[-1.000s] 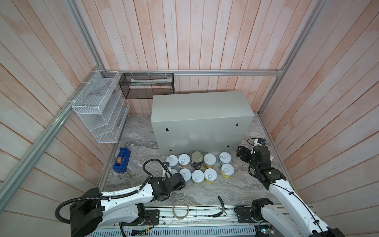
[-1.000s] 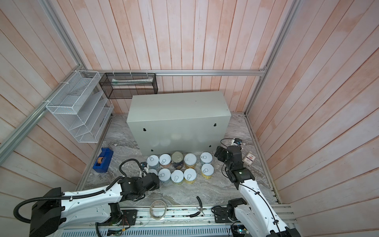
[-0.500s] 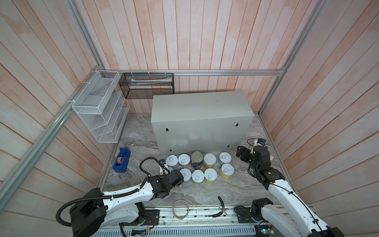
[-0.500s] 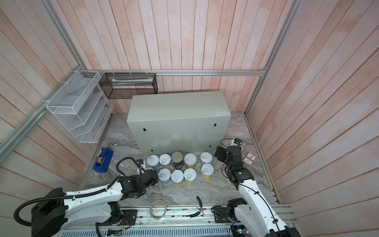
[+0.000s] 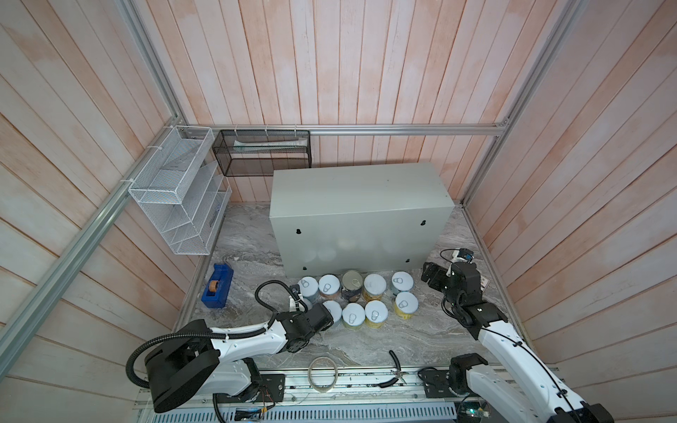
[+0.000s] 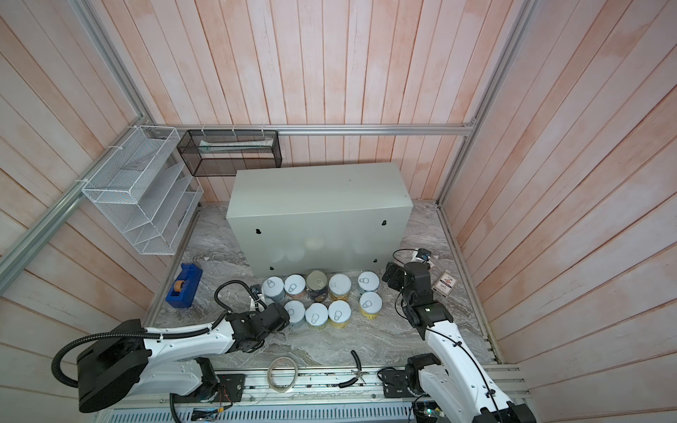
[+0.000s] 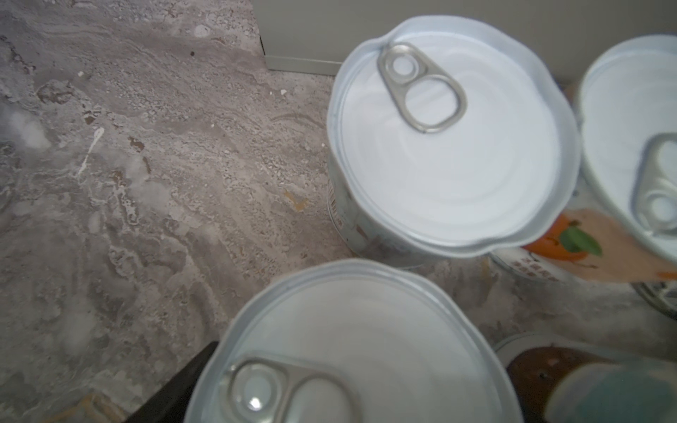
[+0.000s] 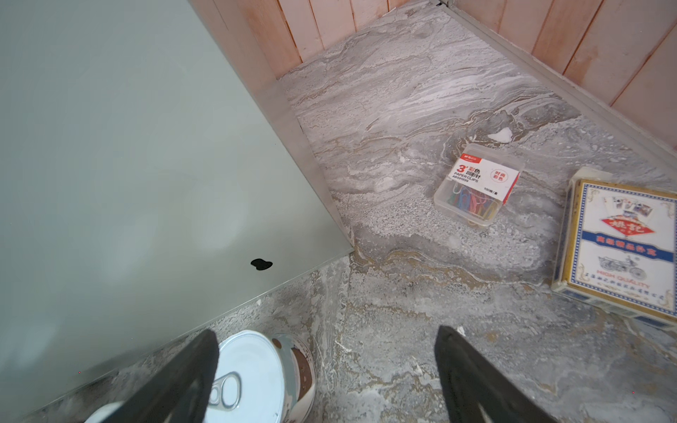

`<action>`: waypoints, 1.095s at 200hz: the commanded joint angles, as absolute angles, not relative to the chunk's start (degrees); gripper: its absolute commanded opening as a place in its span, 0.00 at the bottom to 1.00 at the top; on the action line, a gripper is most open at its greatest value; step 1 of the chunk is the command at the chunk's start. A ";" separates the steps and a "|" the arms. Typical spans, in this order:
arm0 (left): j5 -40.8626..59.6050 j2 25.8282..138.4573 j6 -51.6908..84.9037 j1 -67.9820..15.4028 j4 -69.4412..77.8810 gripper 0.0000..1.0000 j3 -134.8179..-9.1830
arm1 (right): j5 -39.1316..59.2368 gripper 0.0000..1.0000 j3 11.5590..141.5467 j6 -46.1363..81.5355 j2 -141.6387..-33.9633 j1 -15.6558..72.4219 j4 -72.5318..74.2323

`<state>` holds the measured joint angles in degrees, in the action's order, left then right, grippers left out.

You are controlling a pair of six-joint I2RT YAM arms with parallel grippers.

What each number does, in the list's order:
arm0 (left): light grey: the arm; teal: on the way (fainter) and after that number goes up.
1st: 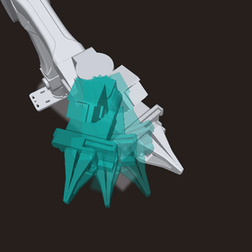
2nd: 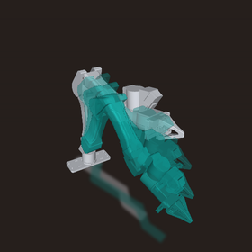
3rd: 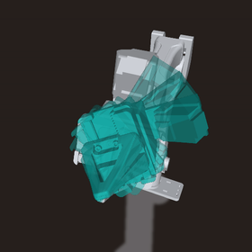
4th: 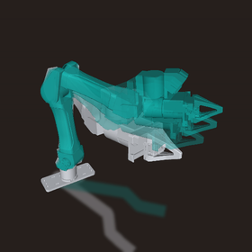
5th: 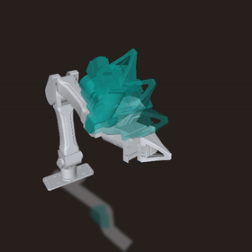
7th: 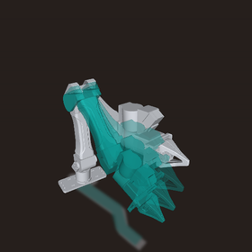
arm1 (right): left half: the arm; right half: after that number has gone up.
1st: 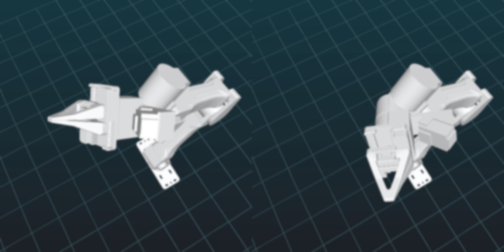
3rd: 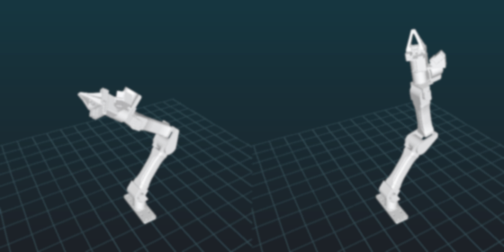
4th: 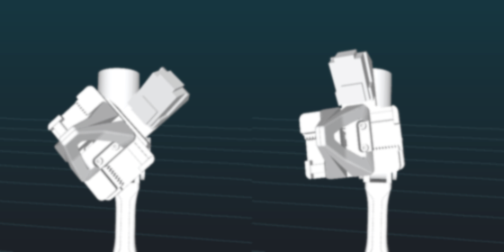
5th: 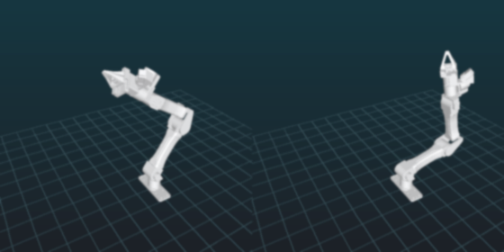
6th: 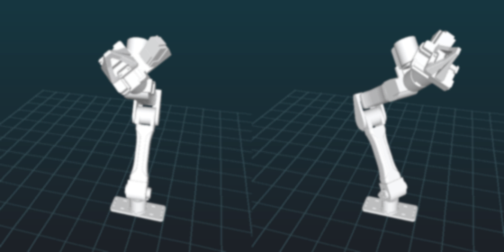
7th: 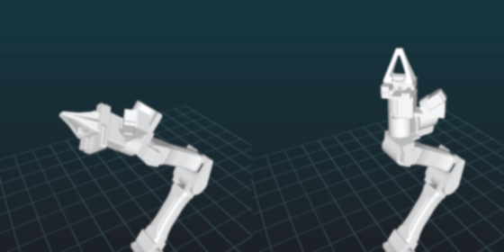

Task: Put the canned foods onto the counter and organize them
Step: 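Lower the left gripper around the pink-labelled can and close it, then lift the pink-labelled can with the left gripper over the cabinet top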

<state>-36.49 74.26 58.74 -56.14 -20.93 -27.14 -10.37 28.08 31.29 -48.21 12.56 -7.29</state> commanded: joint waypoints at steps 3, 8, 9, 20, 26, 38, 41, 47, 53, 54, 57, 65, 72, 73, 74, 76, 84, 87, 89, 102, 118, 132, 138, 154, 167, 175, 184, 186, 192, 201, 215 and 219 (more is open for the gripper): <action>-39.73 75.06 59.37 -55.71 -19.18 0.89 -28.08 | -10.56 0.91 27.47 30.54 -48.16 12.88 -6.15; -39.88 75.14 59.48 -55.65 -19.23 0.88 -28.14 | -10.54 0.91 27.51 30.54 -48.16 12.83 -6.07; -39.89 75.14 59.49 -55.64 -19.24 0.88 -28.18 | -10.54 0.91 27.51 30.52 -48.16 12.83 -6.02; -40.14 75.13 59.58 -55.63 -19.20 0.84 -28.08 | -10.33 0.91 27.41 30.50 -48.25 12.81 -5.89; -40.26 74.97 59.66 -55.63 -19.20 0.82 -28.04 | -10.24 0.91 27.35 30.44 -48.23 12.83 -5.73; -40.49 74.73 59.59 -55.63 -19.07 0.76 -27.90 | -9.82 0.91 27.18 30.32 -48.23 12.83 -5.20; -40.51 74.64 59.56 -55.62 -19.13 0.74 -27.92 | -9.78 0.91 27.17 30.32 -48.25 12.83 -5.11; -40.50 74.59 59.41 -55.63 -19.14 0.72 -27.95 | -9.54 0.91 27.29 30.26 -48.32 12.83 -4.96; -40.53 74.45 59.34 -55.63 -19.36 0.70 -27.98 | -9.33 0.91 27.26 30.23 -48.50 12.83 -5.01; -40.52 74.45 59.38 -55.63 -19.44 0.70 -27.97 | -9.24 0.91 27.25 30.23 -48.55 12.83 -4.97; -40.60 74.40 59.41 -55.63 -19.64 0.68 -27.98 | -9.19 0.91 27.35 30.23 -48.60 12.79 -4.88; -40.59 74.21 59.41 -55.63 -20.01 0.65 -28.11 | -8.99 0.91 27.34 30.23 -48.69 12.83 -4.92; -40.59 74.06 59.41 -55.63 -20.41 0.61 -28.20 | -8.88 0.91 27.42 30.18 -48.77 12.84 -4.80; -40.55 74.03 59.41 -55.63 -20.53 0.60 -28.21 | -8.88 0.91 27.42 30.21 -48.73 12.83 -4.77; -40.53 73.97 59.37 -55.63 -20.55 0.59 -28.21 | -8.88 0.91 27.42 30.22 -48.71 12.83 -4.72; -40.46 73.93 59.27 -55.63 -20.61 0.57 -28.21 | -8.81 0.91 27.38 30.21 -48.72 12.85 -4.74; -40.18 73.72 58.86 -55.63 -21.18 0.52 -28.31 | -8.66 0.91 27.36 30.23 -48.69 12.79 -4.66; -40.06 73.58 58.72 -55.63 -21.47 0.50 -28.42 | -8.61 0.91 27.41 30.23 -48.69 12.80 -4.64; -40.01 73.50 58.69 -55.63 -21.69 0.47 -28.44 | -8.57 0.91 27.42 30.23 -48.69 12.82 -4.61; -39.40 72.90 58.28 -55.63 -23.58 0.11 -28.99 | -8.28 0.91 27.43 30.23 -48.60 12.83 -4.38; -39.18 72.09 59.10 -55.63 -27.22 0.00 -30.09 | -7.88 0.91 27.50 30.23 -48.69 12.83 -3.98; -38.70 71.00 59.19 -55.97 -30.43 0.00 -31.17 | -7.74 0.91 27.55 30.32 -48.83 12.83 -3.79; -38.15 70.29 59.16 -56.20 -31.86 0.00 -31.76 | -7.65 0.91 27.56 30.32 -48.85 12.83 -3.67; -36.06 67.93 59.35 -56.69 -36.53 0.00 -33.86 | -7.77 0.91 28.19 30.42 -49.36 12.84 -4.43; -33.30 65.66 58.41 -56.65 -40.12 0.00 -36.35 | -7.90 0.91 29.14 30.24 -49.61 12.83 -5.64; -31.81 64.26 58.23 -56.69 -42.50 0.00 -38.12 | -7.90 0.91 29.48 30.08 -49.54 12.79 -6.02; -30.15 62.87 57.65 -56.69 -44.93 0.00 -40.19 | -7.89 0.91 29.81 29.89 -49.33 12.84 -6.50; -29.95 62.65 57.65 -56.69 -45.66 0.00 -40.57 | -7.97 0.91 29.82 29.88 -49.27 12.83 -6.57; -29.38 61.76 57.85 -56.68 -47.57 0.00 -42.24 | -8.08 0.91 30.00 29.88 -49.06 12.87 -6.85; -28.06 60.74 56.83 -56.65 -49.39 0.00 -44.57 | -8.09 0.91 30.25 29.80 -48.96 12.79 -7.21; -26.82 59.96 55.90 -56.64 -53.42 0.00 -48.92 | -8.05 0.91 30.79 29.85 -48.82 12.83 -7.88; -26.42 60.02 55.46 -56.69 -54.55 0.00 -50.40 | -7.85 0.91 30.94 29.88 -48.94 12.84 -8.07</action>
